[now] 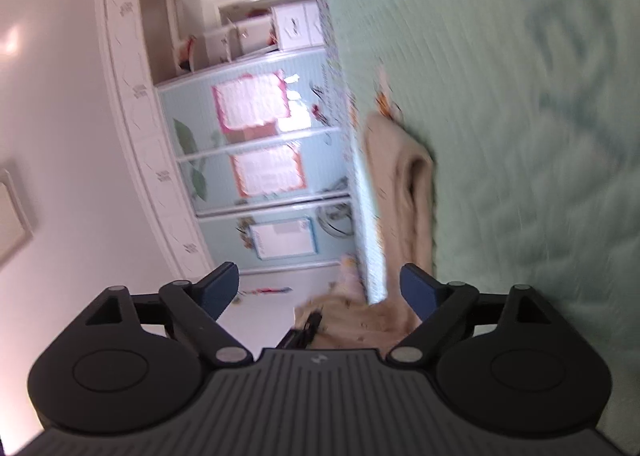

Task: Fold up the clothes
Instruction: 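Lift the waistband with the left tool and fold it toward the fold end, then lower the waistband onto the pants and open the left tool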

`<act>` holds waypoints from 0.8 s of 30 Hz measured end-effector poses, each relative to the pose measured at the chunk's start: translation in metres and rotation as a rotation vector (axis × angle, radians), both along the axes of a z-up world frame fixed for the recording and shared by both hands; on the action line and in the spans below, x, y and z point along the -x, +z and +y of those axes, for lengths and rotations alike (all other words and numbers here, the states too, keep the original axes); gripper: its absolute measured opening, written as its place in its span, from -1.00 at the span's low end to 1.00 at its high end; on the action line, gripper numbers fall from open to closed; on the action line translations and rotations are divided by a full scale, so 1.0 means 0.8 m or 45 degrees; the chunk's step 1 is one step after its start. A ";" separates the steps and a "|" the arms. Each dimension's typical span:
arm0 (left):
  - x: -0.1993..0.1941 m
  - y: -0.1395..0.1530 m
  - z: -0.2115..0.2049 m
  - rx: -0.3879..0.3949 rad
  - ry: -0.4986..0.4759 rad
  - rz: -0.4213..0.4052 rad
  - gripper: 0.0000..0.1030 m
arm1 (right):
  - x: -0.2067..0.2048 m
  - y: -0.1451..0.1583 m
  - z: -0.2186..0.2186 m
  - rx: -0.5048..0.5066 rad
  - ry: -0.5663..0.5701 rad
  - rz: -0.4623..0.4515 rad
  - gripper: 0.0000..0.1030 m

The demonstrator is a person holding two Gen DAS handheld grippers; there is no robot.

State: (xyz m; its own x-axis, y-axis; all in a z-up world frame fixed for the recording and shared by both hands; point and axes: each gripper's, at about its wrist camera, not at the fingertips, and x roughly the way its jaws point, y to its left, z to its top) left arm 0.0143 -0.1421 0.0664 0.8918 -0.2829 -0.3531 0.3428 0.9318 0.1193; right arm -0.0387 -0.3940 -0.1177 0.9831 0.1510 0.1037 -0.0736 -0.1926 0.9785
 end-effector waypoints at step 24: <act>0.086 -0.113 -0.221 -1.054 -0.109 -0.218 0.89 | 0.083 -0.006 -0.078 -0.037 -0.124 -0.268 0.77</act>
